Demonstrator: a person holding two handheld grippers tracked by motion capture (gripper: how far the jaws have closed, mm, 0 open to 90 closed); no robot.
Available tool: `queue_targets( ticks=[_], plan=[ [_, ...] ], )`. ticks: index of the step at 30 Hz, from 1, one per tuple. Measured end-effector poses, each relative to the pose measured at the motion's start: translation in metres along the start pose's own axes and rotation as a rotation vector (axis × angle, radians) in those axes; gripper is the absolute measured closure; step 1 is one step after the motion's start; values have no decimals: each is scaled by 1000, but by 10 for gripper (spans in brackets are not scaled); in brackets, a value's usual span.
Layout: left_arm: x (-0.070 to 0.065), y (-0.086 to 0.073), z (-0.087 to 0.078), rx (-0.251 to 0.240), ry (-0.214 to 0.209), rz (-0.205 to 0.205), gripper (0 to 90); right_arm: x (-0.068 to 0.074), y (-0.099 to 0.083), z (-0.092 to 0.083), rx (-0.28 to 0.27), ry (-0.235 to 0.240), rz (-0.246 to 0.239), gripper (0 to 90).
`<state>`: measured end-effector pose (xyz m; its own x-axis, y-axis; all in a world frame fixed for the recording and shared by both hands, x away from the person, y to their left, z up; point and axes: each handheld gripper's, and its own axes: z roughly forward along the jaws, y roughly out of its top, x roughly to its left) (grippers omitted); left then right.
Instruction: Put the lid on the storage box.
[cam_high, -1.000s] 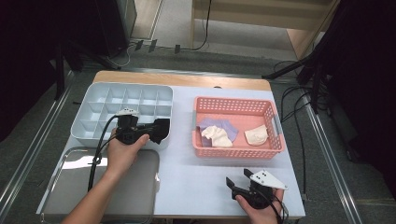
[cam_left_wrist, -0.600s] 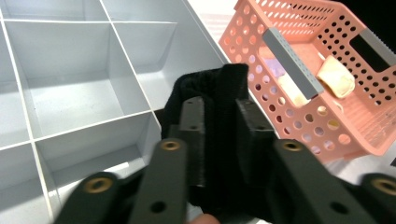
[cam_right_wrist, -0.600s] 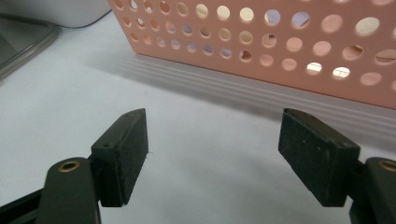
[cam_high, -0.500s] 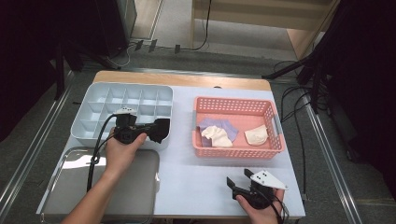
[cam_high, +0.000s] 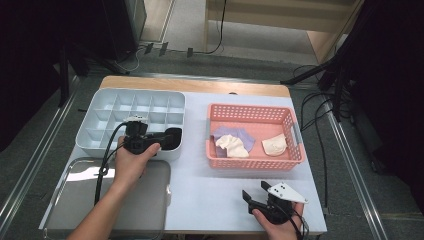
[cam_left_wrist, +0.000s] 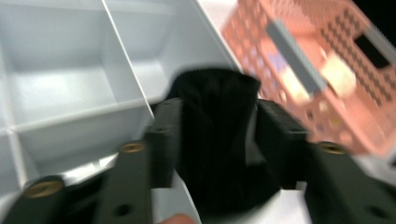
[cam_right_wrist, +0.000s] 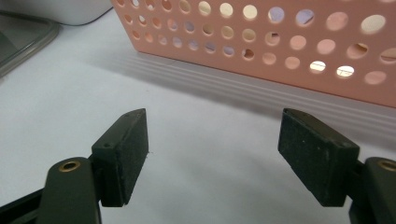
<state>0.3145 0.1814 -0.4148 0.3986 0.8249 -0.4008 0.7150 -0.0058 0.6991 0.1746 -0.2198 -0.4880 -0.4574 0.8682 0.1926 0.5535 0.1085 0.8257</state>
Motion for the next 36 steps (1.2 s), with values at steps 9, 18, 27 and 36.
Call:
queue_targets(
  ticks=[9, 18, 27, 36],
  plan=[
    [-3, 6, 11, -2, 30, -13, 669, -2, -1, -1, 3, -4, 4, 250],
    [-7, 6, 15, 87, 38, 34, 771, -1, -2, 0, 9, -3, 5, 251],
    [10, 16, 37, 251, -24, -65, 772, 1, -2, 1, 9, -1, -3, 253],
    [3, 13, 37, 238, 28, 18, 766, 1, -2, 3, 21, 0, -2, 256]
  ],
)
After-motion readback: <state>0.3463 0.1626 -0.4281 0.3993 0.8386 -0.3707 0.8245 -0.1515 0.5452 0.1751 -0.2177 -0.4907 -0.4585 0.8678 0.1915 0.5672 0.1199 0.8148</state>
